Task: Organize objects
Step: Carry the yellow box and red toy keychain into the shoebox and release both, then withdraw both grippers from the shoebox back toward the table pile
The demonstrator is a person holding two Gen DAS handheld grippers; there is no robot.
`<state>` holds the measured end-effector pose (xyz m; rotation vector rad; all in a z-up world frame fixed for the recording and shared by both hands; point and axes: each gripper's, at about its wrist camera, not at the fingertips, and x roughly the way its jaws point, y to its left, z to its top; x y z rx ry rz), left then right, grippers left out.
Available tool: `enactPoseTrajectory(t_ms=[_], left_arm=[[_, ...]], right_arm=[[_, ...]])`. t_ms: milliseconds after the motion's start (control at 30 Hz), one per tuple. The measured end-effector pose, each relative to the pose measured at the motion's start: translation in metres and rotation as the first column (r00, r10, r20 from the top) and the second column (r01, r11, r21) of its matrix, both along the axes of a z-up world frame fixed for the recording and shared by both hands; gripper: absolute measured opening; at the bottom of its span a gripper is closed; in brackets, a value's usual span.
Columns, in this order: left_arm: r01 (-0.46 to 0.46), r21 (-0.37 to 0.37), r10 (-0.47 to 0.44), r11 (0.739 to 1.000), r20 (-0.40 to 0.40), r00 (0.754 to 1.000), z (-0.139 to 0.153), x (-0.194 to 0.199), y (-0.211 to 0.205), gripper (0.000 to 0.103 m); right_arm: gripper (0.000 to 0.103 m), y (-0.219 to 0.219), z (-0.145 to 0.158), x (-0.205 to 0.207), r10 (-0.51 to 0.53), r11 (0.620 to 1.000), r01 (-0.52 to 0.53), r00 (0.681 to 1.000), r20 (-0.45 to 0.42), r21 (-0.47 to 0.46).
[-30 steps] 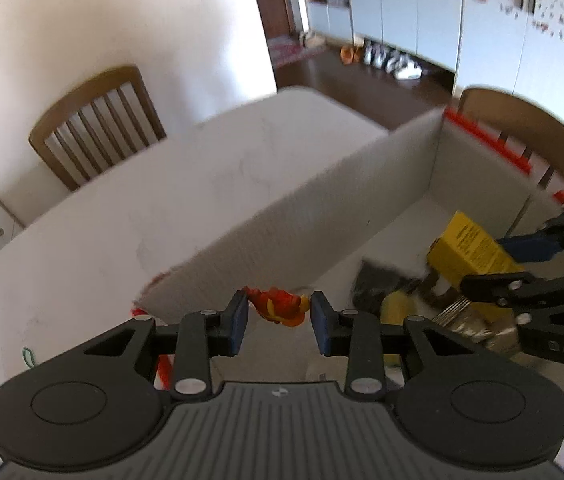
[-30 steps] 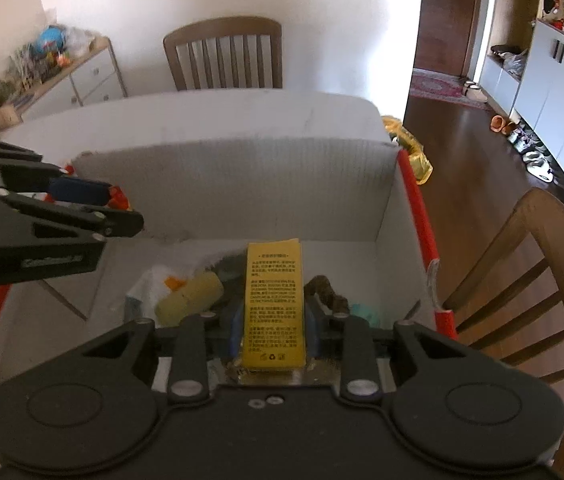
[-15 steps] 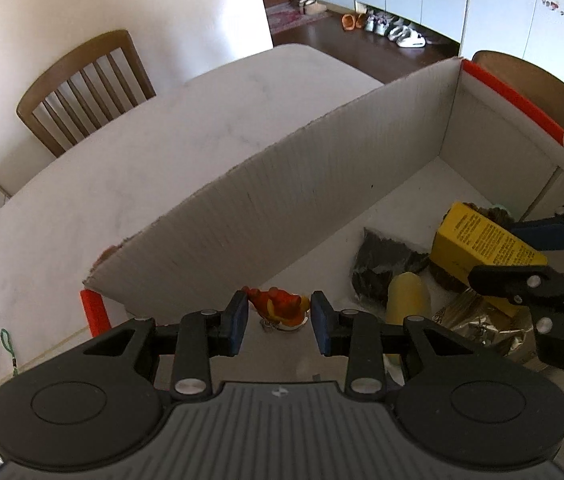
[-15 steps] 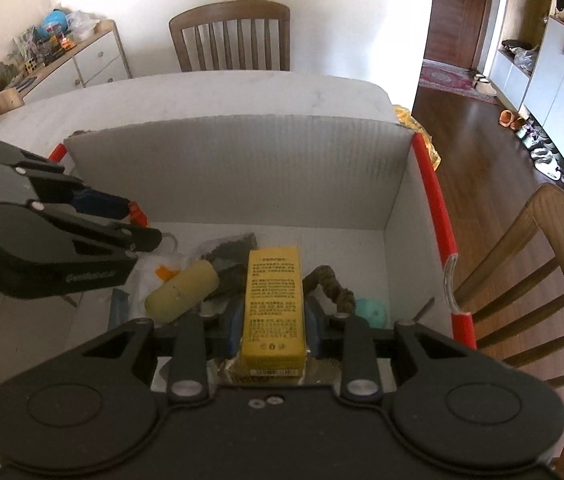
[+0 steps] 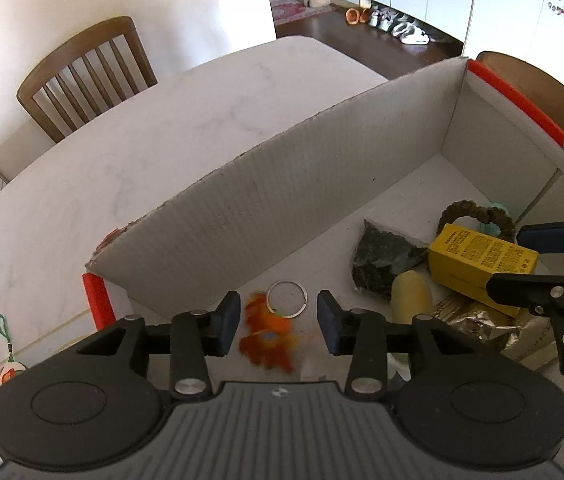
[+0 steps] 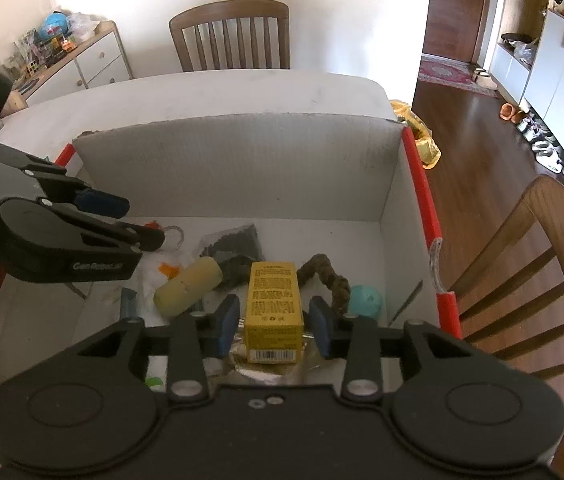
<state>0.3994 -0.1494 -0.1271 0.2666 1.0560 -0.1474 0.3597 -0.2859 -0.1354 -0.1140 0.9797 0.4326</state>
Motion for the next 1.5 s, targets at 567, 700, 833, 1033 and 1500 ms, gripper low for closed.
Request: enactPoseTrajectory(t_ms=[567,700,833,1033,1500], left_arm=[[0.007,-0.084,0.002,0.996,0.103,0.995,0.043,-0.041,0.004,0.060],[0.008,-0.112,0.007,0.994,0.128,0.992,0.055,-0.056,0.009,0.060],[0.014,-0.140,0.007,0.990,0.148,0.989,0.064,-0.072,0.016,0.060],[0.016,-0.180,0.016,0.983,0.177,0.984,0.079,-0.094,0.033,0.060],[0.009,-0.232,0.046,0.973,0.228,0.972,0.095,-0.134,0.093,0.070]], right_arm=[[0.043,-0.005,0.035,-0.027,-0.002,0.999,-0.001,0.997,0.076,0.043],[0.044,-0.006,0.046,-0.036,-0.001,0.999,-0.004,0.995,0.096,0.054],[0.046,-0.003,0.054,-0.045,-0.004,0.998,-0.002,0.994,0.113,0.060],[0.050,0.006,0.063,-0.060,-0.016,0.997,0.007,0.993,0.120,0.071],[0.075,0.038,0.080,-0.092,-0.071,0.991,0.054,0.987,0.142,0.120]])
